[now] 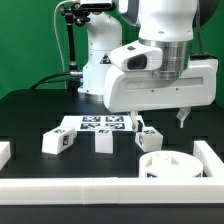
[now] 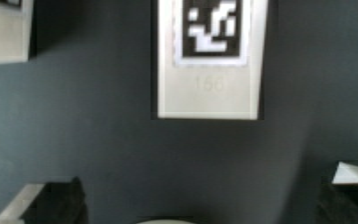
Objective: Assemble stool
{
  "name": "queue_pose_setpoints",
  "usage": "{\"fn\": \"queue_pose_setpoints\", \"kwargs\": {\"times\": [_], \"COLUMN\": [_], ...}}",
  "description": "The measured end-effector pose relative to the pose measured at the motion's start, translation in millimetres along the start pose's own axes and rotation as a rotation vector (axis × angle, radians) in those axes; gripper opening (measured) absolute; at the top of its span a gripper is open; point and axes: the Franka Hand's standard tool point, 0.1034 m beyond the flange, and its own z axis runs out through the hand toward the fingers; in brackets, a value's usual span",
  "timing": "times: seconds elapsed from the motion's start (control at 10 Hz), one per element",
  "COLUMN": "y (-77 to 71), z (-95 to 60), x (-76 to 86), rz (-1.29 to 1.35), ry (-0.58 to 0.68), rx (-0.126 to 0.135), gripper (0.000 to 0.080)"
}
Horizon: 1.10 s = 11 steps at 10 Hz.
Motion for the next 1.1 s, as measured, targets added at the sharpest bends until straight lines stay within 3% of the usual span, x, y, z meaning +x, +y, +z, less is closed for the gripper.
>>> {"fn": "queue_pose_setpoints", "kwargs": {"times": [0.2,0.4,0.6,0.8,1.1], "y": [-0.6,-0.2,1.9,1.3,3.2], "z": [1.0,1.7,6.4,8.4,20.2], "x": [-8.5,-6.4,-18.9,-17.1,-29.9], "rz": [-0.004,-0.004,0.048,0.042,0.046], "ry": [-0.107,-0.249,-0.417,-0.541,-0.757], "rx": [0.002,0.005,0.002,0.007,0.013], "gripper": [0.0649,0.0649,0.0649,0.0649,0.0649]}}
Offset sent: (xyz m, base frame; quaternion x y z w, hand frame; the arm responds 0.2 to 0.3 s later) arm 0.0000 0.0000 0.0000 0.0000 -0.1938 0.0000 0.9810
